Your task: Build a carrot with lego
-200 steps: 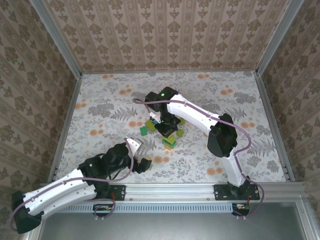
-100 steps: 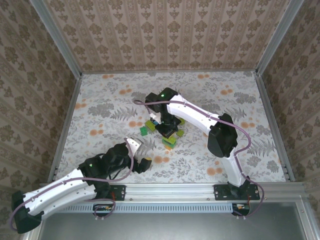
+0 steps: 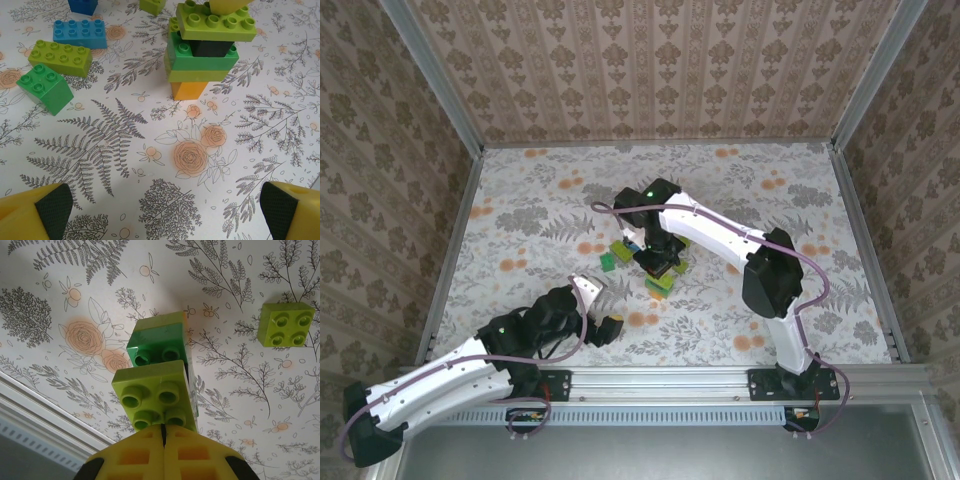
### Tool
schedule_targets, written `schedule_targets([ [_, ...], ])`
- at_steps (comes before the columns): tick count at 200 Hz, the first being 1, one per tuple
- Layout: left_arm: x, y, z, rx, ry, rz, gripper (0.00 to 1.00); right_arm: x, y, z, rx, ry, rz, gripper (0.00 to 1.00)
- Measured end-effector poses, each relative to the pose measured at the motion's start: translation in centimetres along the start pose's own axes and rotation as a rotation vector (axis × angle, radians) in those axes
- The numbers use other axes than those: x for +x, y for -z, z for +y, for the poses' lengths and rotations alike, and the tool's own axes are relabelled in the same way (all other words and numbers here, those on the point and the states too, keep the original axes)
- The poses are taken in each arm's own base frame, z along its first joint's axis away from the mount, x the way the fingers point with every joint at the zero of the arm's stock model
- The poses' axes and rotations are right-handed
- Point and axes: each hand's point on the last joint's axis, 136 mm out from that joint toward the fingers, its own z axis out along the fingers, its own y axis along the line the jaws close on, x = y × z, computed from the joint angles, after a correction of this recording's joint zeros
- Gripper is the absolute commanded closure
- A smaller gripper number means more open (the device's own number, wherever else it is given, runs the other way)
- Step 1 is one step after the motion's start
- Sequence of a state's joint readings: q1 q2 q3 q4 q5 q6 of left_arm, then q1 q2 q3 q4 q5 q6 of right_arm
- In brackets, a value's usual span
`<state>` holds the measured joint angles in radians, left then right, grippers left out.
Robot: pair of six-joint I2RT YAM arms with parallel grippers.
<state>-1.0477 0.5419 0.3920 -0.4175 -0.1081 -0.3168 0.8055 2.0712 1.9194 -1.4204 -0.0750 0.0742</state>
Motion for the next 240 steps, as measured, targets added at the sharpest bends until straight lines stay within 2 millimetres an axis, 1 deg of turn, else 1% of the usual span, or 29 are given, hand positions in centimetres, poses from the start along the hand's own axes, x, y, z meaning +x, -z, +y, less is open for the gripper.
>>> schedule_targets([
  [33,0.0,0.0,0.0,0.000,0.000,0.000,0.00,-0.5,-0.1,0.0,-0.002,0.002,-0.023,1.00],
  [136,0.0,0.0,0.0,0.000,0.000,0.000,0.00,-0.7,0.3,0.2,-0.008,0.003,-0.039,1.00],
  [155,0.0,0.0,0.0,0.000,0.000,0.000,0.00,-0.8,0.5,0.2,-0.009,0.003,-0.043,0.93],
  [193,0.0,0.0,0.0,0.000,0.000,0.000,0.00,-0.9,1.2,0.2,-0.010,0.008,-0.069,0.67],
  [220,0.0,0.0,0.0,0.000,0.000,0.000,0.00,-1.2,3.0,0.4,-0.014,0.022,-0.142,0.49],
  [240,0.0,0.0,0.0,0.000,0.000,0.000,0.00,-1.1,4.4,0.4,-0.011,0.041,-0.204,0.44],
])
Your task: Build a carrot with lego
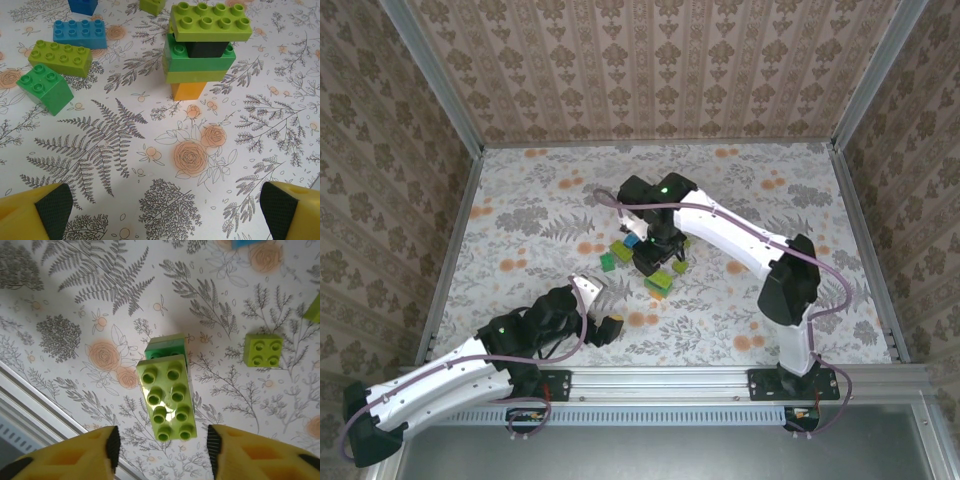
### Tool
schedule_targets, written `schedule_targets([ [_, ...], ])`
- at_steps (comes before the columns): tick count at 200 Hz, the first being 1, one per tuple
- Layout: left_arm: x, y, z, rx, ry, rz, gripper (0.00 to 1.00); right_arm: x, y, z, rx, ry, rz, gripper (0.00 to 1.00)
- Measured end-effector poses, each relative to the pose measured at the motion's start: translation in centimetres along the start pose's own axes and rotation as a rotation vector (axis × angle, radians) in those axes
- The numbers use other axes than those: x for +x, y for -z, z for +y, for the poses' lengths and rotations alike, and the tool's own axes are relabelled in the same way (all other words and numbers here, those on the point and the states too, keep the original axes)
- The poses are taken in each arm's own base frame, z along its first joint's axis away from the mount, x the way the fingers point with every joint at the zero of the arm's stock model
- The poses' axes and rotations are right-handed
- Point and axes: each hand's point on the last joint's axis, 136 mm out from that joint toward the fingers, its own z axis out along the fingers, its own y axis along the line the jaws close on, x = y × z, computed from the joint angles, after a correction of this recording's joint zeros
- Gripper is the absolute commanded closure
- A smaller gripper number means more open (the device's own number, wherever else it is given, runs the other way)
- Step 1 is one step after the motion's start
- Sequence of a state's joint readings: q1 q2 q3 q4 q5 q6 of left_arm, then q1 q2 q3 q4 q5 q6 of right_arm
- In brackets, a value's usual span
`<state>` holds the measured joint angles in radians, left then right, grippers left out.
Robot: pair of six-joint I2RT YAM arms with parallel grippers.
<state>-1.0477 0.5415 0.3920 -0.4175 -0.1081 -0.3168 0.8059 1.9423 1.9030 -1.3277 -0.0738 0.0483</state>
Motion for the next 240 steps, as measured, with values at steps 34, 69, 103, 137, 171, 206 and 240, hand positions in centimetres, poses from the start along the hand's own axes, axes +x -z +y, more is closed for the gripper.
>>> schedule_targets([
  [34,0.0,0.0,0.0,0.000,0.000,0.000,0.00,1.0,-0.2,-0.7,0.038,0.055,-0.018,0.40],
  [69,0.0,0.0,0.0,0.000,0.000,0.000,0.00,2.3,-3.2,-1.1,0.047,0.116,0.036,0.36],
  [103,0.0,0.0,0.0,0.001,-0.001,0.000,0.00,2.0,-4.2,-1.0,0.038,0.159,0.022,0.35],
  [137,0.0,0.0,-0.1,0.004,-0.003,0.001,0.00,1.6,-4.7,-0.7,0.021,0.183,0.012,0.37],
  [171,0.0,0.0,-0.1,0.005,-0.003,0.001,0.00,1.7,-6.3,-0.5,-0.001,0.187,0.053,0.40],
  [206,0.0,0.0,-0.1,0.005,-0.003,0.001,0.00,1.8,-7.2,-0.2,-0.020,0.204,0.075,0.56],
  [240,0.0,0.0,-0.1,0.004,-0.003,0.001,0.00,1.8,-7.1,0.1,-0.034,0.212,0.072,0.65],
])
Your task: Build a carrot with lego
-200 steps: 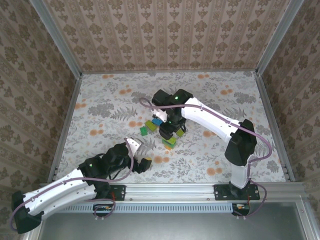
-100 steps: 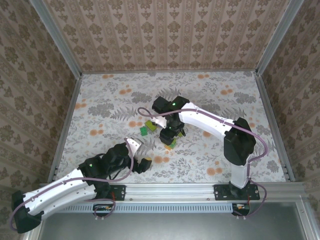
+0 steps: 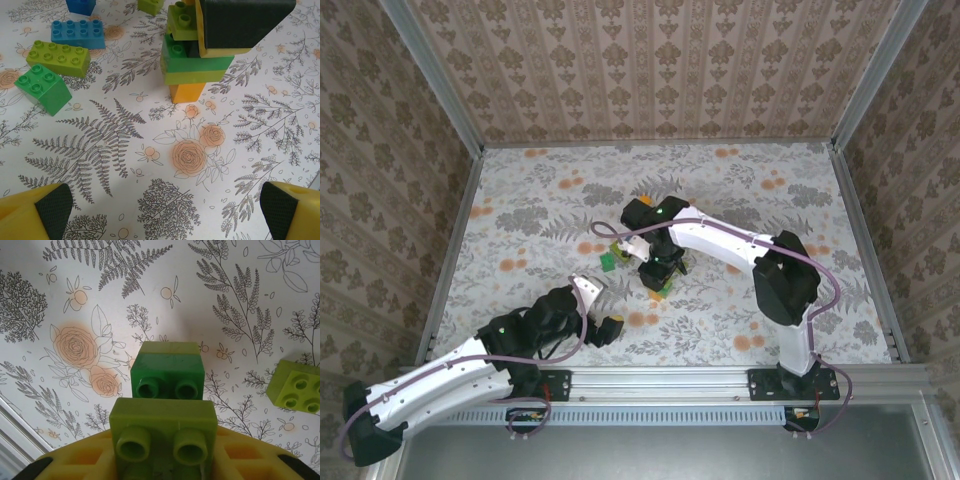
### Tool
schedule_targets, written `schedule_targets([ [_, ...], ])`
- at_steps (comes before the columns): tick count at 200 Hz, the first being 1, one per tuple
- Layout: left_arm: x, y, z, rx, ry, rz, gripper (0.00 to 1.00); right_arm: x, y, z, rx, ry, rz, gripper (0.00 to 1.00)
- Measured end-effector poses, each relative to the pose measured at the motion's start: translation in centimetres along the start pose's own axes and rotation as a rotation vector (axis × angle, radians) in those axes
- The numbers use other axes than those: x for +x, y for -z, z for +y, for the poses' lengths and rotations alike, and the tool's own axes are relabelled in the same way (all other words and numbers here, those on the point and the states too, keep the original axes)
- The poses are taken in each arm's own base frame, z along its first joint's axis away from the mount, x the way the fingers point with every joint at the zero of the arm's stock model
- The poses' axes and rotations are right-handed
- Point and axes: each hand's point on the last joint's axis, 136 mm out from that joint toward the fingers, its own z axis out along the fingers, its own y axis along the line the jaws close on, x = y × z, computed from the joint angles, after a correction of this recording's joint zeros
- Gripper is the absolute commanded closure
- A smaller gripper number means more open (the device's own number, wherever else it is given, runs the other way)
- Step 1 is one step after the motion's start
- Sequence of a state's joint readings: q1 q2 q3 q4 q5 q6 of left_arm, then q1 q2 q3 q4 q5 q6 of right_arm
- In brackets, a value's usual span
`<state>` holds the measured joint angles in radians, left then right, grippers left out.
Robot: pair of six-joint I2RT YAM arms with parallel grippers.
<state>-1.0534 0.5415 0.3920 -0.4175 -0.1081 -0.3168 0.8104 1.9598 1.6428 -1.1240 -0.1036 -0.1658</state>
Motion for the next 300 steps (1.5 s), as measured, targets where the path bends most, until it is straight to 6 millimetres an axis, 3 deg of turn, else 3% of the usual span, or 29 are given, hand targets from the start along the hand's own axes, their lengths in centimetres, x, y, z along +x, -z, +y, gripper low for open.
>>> schedule_targets([
  [30,0.0,0.0,0.0,0.000,0.000,0.000,0.00,0.0,0.0,1.0,-0.027,0.049,-0.002,0.66],
  [102,-0.2,0.2,0.0,0.007,0.001,-0.019,0.00,2.1,-0.5,6.6,-0.069,0.271,0.053,0.65],
  [141,-0.4,0.7,-0.5,0.042,-0.001,-0.049,0.00,2.6,-0.5,7.1,-0.066,0.302,0.066,0.61],
  [218,-0.3,0.7,-1.0,0.072,-0.012,-0.042,0.00,3.0,-0.6,7.5,-0.058,0.325,0.071,0.39],
  [255,-0.1,0.5,-1.1,0.071,-0.015,-0.030,0.00,2.7,2.0,7.7,-0.045,0.335,-0.016,0.32],
  [300,-0.1,0.4,-1.1,0.071,-0.016,-0.028,0.00,1.8,8.4,7.3,0.051,0.327,-0.266,0.24],
])
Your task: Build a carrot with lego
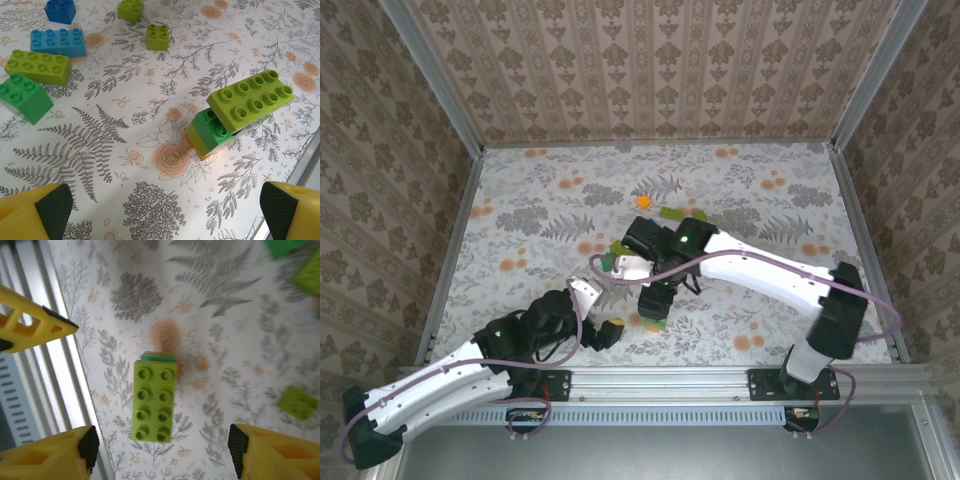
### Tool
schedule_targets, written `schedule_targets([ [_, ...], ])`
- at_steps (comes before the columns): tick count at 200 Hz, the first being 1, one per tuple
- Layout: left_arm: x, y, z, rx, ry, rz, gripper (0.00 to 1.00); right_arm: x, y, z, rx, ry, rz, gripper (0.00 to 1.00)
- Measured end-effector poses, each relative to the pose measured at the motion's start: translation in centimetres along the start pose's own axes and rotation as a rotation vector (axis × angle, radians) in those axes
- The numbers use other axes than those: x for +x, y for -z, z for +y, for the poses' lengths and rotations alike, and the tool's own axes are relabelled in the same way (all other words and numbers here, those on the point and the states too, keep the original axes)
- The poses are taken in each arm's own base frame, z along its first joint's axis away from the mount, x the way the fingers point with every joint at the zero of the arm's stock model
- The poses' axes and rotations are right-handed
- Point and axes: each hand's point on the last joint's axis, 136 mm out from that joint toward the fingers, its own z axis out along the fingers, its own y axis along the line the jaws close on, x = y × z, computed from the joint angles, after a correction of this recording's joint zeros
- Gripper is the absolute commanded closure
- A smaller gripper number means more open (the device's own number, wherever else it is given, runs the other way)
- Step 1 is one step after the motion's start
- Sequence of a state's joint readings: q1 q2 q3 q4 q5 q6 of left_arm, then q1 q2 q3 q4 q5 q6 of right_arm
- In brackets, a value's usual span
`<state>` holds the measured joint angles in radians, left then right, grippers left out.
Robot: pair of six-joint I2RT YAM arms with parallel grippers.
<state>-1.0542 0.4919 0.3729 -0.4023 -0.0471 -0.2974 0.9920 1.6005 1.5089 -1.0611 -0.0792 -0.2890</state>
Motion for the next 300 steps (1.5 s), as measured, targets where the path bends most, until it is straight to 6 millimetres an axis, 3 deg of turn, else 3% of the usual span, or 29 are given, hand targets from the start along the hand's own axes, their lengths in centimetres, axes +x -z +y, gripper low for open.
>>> schedule_targets([
  [26,0.1,-0.1,-0.1,0.002,-0.004,0.007,0.00,0.2,2.7,-2.6,0.130,-0.116,-0.106,0.22],
  [45,-0.2,-0.1,-0.2,0.007,-0.003,-0.007,0.00,1.7,3.7,-5.8,0.217,-0.282,-0.152,0.22],
  [65,-1.1,-0.2,-0.6,0.032,0.008,-0.060,0.00,4.3,3.0,-8.6,0.285,-0.444,-0.141,0.22],
  [83,-1.0,-0.9,-0.7,0.045,0.022,-0.077,0.00,6.7,1.3,-9.9,0.312,-0.540,-0.092,0.22],
  [111,-0.1,-2.5,-1.1,0.072,0.026,-0.057,0.00,8.6,-0.6,-10.6,0.315,-0.616,-0.055,0.22],
  [157,1.6,-4.0,-2.1,0.125,-0.038,-0.083,0.00,8.8,-1.7,-11.1,0.291,-0.649,-0.072,0.23],
  [211,1.5,-4.9,-3.0,0.144,-0.200,-0.167,0.00,8.6,-2.2,-11.2,0.249,-0.668,-0.092,0.23],
  [279,0.1,-6.5,-1.1,0.099,-0.272,-0.223,0.00,8.4,-3.1,-10.8,0.202,-0.667,-0.083,0.24],
  [300,-0.1,-6.9,-1.3,0.138,-0.293,-0.230,0.00,8.6,-3.8,-10.8,0.194,-0.670,-0.064,0.24],
])
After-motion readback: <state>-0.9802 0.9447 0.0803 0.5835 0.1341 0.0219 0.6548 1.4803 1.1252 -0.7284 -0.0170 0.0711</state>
